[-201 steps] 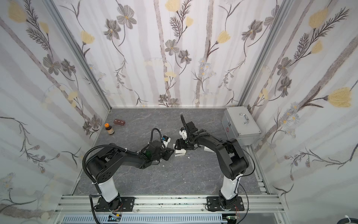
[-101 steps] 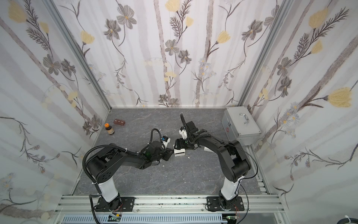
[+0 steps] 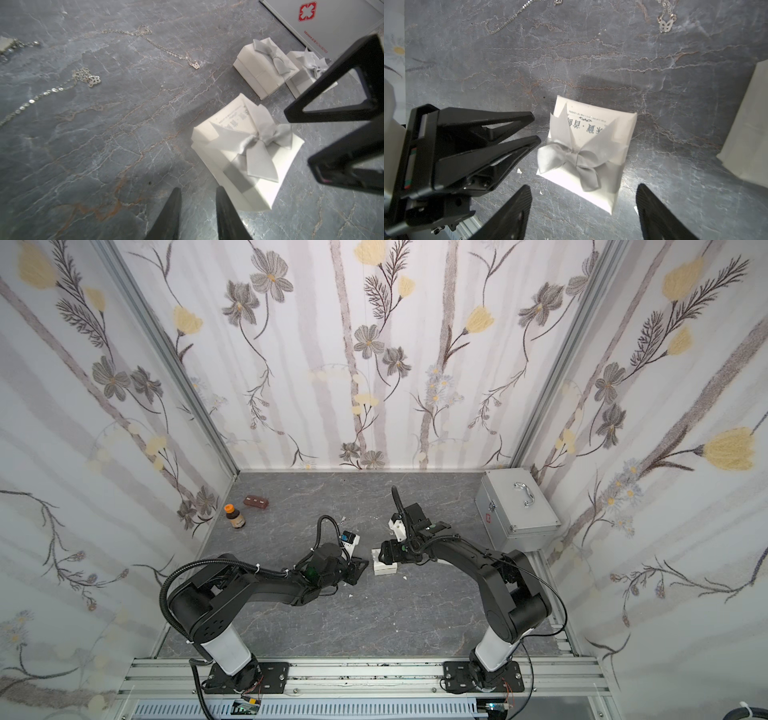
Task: Take the necklace out of the lift-off lid jewelry box
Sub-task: Close the lid on the jewelry box, then adjust the jewelry box at the center of the board.
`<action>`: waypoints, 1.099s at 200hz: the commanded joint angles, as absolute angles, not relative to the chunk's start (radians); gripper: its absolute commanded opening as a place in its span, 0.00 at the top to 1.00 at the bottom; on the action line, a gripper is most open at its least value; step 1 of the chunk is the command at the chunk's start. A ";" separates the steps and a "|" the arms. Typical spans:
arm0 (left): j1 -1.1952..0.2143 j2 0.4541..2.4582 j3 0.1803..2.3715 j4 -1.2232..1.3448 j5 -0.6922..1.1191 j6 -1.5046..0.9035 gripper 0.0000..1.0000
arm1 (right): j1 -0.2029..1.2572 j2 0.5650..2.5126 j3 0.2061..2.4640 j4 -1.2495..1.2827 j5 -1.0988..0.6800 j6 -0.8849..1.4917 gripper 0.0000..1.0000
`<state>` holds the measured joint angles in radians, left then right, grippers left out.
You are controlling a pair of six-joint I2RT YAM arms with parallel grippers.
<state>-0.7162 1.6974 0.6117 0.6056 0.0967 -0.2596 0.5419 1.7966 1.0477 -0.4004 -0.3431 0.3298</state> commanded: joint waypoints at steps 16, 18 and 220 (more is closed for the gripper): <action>-0.668 1.631 0.684 0.468 0.056 -0.206 0.68 | 0.542 1.689 0.924 -0.267 -0.401 0.407 0.21; -0.664 1.630 0.689 0.462 0.057 -0.203 0.68 | 0.542 1.682 0.914 -0.258 -0.405 0.413 0.21; -0.570 1.995 1.155 0.230 0.543 -0.154 0.61 | 0.572 1.711 0.532 0.569 -0.593 0.818 0.19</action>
<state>-0.5659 1.9831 1.1412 0.2459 0.5232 -0.1574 0.5747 1.7000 0.5312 0.5022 -0.5903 0.8005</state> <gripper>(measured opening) 0.392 0.808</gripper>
